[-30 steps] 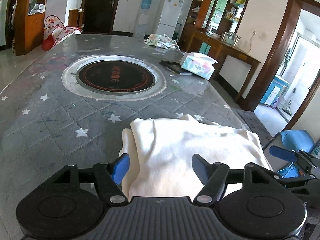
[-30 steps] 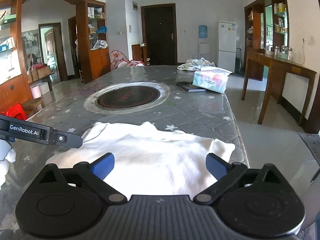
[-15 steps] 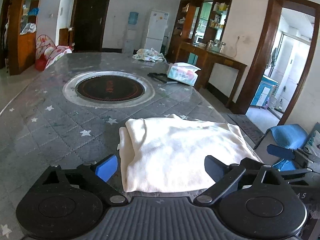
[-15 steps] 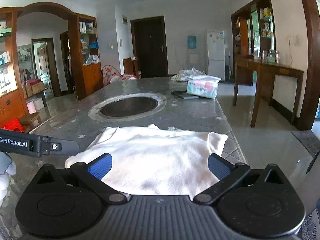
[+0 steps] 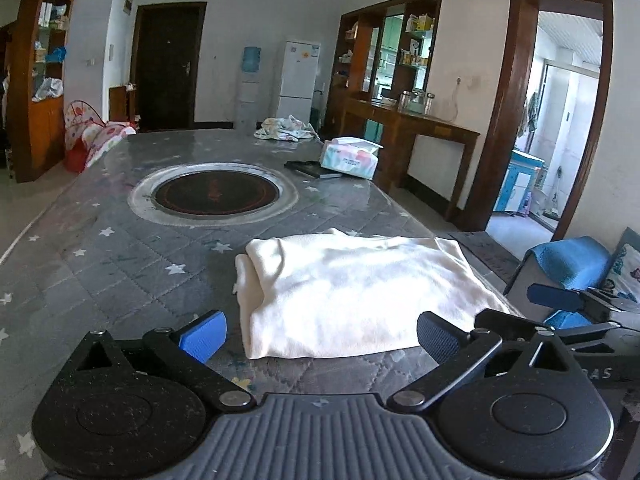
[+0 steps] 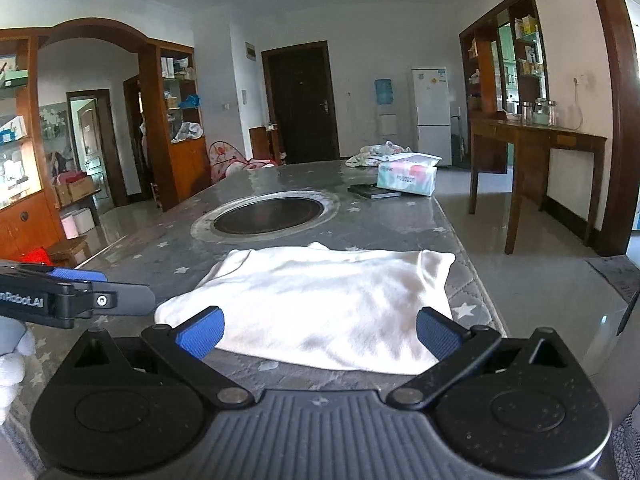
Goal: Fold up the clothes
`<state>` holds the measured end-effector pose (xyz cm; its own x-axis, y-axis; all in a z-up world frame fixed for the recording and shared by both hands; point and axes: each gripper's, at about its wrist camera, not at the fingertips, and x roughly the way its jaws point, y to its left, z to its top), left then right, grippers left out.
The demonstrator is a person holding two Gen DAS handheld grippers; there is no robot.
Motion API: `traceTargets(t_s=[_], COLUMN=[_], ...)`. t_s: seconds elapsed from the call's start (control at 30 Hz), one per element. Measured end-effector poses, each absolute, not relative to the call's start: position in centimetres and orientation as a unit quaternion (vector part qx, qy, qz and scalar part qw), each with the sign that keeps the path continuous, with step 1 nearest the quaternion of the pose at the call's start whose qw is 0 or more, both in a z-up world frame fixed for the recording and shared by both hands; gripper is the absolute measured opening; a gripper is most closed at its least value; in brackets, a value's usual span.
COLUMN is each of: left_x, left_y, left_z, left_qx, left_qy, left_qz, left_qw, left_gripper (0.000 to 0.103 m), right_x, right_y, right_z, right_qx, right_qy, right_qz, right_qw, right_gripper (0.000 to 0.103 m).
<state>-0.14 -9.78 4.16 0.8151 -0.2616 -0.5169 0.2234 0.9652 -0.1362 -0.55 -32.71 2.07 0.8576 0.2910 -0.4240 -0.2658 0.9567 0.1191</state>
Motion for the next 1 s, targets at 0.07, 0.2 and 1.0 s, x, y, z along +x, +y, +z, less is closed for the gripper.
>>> traceTargets(t_s=[0.07,0.2,1.0], left_x=[-0.5,-1.4,-4.9], left_y=[-9.8,-10.1,-10.6], left_z=[4.1,3.9,2.8], left_qx=[-0.035,-0.030,-0.004], left_qy=[0.279,0.286,0.310], left_qz=[-0.130,-0.138,-0.136], left_qw=[0.951,0.948,0.941], left_gripper=[0.103,0.103,0.103], right_x=[-0.9,-1.6,-4.7], right_y=[-32.7,-32.5,-31.7], right_z=[2.1,2.0,0.7], right_qx=[0.028,0.030,0.044], right_qy=[0.227,0.231,0.259], right_qz=[0.148,0.155,0.151], right_qw=[0.962,0.960,0.953], right_gripper=[0.103,0.103,0.103])
